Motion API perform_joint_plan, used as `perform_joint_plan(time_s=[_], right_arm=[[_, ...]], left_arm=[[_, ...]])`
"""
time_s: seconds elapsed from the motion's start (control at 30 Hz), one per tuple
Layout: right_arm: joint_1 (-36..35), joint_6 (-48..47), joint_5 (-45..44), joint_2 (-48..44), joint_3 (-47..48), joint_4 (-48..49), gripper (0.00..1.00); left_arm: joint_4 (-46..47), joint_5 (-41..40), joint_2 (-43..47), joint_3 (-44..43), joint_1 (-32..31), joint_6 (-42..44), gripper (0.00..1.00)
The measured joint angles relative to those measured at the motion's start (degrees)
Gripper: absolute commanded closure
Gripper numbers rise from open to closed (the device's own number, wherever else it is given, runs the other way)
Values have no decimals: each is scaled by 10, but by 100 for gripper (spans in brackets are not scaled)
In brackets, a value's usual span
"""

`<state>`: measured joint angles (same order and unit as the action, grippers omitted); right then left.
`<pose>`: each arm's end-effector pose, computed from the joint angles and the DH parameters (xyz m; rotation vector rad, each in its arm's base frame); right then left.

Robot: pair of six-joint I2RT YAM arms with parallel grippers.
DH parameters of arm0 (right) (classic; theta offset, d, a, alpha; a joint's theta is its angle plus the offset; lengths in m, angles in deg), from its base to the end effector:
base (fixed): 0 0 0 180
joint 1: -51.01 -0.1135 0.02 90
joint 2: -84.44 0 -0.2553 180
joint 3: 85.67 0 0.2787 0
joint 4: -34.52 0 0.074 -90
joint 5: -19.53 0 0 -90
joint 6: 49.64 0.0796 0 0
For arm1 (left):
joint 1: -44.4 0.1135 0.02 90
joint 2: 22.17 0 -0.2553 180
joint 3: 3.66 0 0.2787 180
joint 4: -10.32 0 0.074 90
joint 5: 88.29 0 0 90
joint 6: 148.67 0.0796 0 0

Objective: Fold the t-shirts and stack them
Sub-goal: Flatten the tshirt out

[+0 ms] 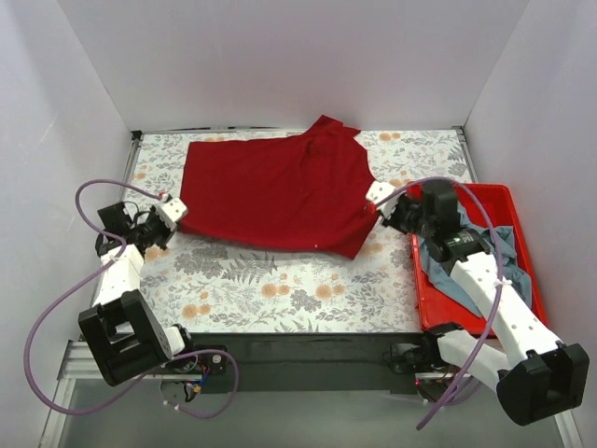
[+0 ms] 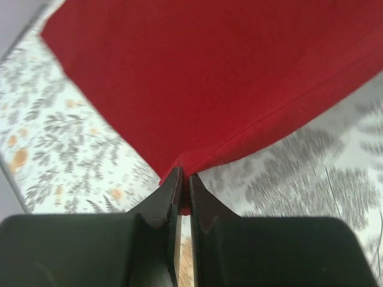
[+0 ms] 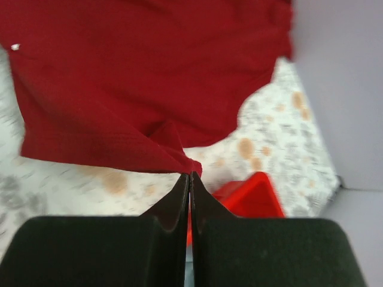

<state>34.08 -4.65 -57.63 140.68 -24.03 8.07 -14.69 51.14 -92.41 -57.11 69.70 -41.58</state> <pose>0.2791 0.1034 0.2975 -1.1178 1.5736 -0.1105 0.2919 0.0711 0.1894 0.2702 2.0442 -0.5401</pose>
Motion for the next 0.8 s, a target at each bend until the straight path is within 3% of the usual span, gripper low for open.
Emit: perform_joint_plan(time_s=[0.17,0.3,0.57,0.8], right_arm=[[-62,-26,14,33,-38,-97,99],[-95,-20,17,37,-56,-179,99],[-182,-1,32,-3,-55,-284,99],[-211,-14,34,2,-76,-340,99]], left_arm=[[-153,-28,-45,16,8,197,100],[-229,-56,-66,27,30,290,100],[-279,-83,-73,22,48,378,100],[-283,-105,-105,-2,68,415,100]])
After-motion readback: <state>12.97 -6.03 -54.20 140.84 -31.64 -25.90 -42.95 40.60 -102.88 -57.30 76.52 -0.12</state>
